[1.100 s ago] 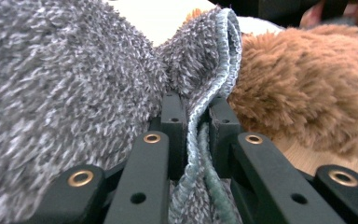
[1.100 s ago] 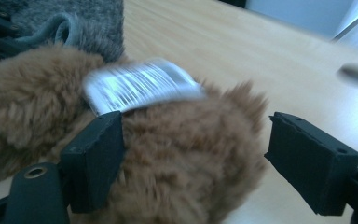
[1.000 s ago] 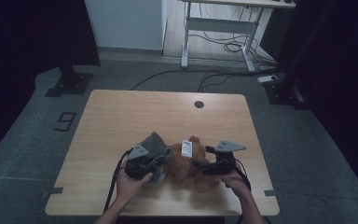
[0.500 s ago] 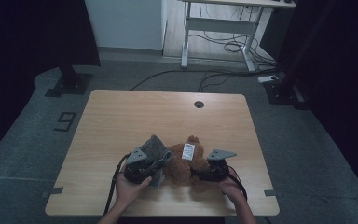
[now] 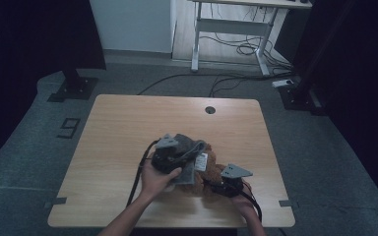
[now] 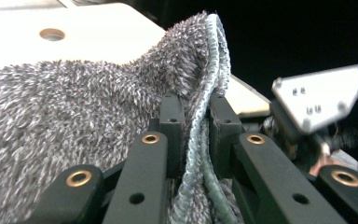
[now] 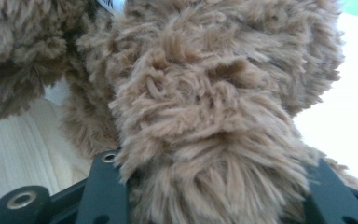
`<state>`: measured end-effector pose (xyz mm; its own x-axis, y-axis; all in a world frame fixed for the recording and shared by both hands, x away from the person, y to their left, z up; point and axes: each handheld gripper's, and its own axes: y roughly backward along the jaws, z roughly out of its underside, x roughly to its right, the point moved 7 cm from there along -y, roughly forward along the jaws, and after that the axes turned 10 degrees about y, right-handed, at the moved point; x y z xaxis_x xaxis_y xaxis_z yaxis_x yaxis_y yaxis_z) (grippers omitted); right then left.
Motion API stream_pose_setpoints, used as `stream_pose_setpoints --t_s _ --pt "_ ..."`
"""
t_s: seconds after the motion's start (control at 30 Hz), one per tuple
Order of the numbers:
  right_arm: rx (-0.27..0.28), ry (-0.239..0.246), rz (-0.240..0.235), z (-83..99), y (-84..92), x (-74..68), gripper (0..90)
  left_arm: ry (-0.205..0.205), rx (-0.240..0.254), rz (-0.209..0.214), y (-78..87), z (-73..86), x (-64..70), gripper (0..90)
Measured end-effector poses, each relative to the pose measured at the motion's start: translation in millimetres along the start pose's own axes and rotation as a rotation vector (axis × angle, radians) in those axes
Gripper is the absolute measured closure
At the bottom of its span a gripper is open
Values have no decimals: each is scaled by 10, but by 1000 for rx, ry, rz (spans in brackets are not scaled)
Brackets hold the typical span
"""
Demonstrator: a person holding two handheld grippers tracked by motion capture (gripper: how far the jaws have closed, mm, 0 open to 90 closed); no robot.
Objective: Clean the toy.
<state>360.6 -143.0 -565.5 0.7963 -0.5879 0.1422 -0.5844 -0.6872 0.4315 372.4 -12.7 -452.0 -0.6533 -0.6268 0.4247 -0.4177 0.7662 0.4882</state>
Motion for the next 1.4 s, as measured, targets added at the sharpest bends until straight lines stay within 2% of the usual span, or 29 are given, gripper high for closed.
stream_pose_setpoints --t_s 0.1,0.17,0.2,0.27,0.37,0.4,0.53,0.67,0.77,0.9,1.03,1.17,1.27,1.4 --pt "3 -8 11 7 0 -13 518 -20 -74 -14 -323 44 96 778" --pt "1 -10 15 11 2 -11 517 -47 -124 -53 -503 131 70 775" --pt "-3 -13 18 17 2 -10 517 -39 -123 -54 -551 164 48 776" --pt "-13 -14 22 48 -2 -2 517 -17 -112 -34 -548 194 18 780" --pt "-5 -15 18 58 6 -10 518 -24 -96 -42 -439 221 -17 784" --pt "-5 -16 20 58 6 -12 519 -30 -86 -58 -386 229 -42 784" --pt "5 -32 22 72 9 -16 521 -82 -45 -166 -171 266 -181 786" --pt "9 -36 25 76 11 -22 521 -77 -24 -209 21 324 -349 787" --pt "14 -42 22 88 17 -26 523 -58 -7 -237 177 368 -509 787" --pt "19 -45 22 93 16 -28 522 -7 36 -212 380 407 -639 786" --pt "18 -45 23 100 20 -31 523 24 79 -217 586 451 -751 786" --pt "21 -44 25 104 20 -33 522 77 109 -225 764 563 -928 787" --pt "23 -48 27 106 18 -32 523 108 114 -244 855 682 -1070 787" --pt "28 -54 30 112 16 -33 523 163 87 -256 913 859 -1267 788"
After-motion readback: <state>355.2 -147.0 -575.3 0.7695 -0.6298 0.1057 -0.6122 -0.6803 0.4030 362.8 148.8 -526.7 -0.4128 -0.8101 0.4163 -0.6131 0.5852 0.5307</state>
